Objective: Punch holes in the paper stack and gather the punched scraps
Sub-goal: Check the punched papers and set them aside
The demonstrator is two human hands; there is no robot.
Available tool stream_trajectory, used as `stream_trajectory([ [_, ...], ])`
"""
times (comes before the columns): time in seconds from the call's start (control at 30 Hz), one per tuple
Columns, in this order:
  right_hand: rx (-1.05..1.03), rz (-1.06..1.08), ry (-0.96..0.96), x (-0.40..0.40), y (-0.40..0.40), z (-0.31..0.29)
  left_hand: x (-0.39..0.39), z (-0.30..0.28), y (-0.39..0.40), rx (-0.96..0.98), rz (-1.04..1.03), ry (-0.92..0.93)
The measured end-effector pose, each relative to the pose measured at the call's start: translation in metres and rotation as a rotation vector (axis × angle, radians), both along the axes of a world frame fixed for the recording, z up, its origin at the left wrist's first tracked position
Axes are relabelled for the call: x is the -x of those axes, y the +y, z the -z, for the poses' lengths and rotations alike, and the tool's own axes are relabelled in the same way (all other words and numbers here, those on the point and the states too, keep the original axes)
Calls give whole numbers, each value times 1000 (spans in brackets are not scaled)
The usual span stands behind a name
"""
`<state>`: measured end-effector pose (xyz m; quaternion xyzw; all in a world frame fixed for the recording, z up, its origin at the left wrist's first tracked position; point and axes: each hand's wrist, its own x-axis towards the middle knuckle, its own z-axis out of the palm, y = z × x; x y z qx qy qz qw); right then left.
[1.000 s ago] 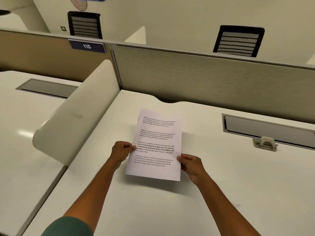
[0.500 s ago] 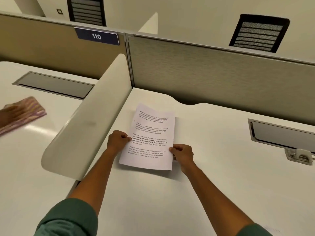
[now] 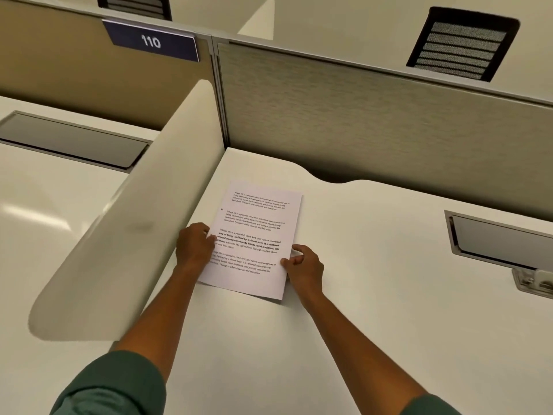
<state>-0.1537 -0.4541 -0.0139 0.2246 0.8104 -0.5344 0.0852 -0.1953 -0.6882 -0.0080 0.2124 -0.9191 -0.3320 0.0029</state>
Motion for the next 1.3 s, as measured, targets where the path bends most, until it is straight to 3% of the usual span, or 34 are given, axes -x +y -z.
stream_trajectory([
  [0.17, -66, -60, 9, 7, -6, 3, 4, 3, -2, 81, 30, 67],
  [0.43, -131, -97, -5, 13, -10, 5, 9, 4, -4, 189, 18, -34],
  [0.77, -240, -111, -23, 9, 4, 2, 4, 2, 0, 104, -17, -19],
  [0.97, -285, -103, 192, -7, 33, -12, -13, -14, 31, 67, 95, 164],
  [1.1, -463, -193, 328, -20, 60, -23, -28, -26, 70, 132, 216, 211],
  [1.3, -703, -254, 360, -43, 105, -39, -51, -36, 127, 153, 342, 227],
])
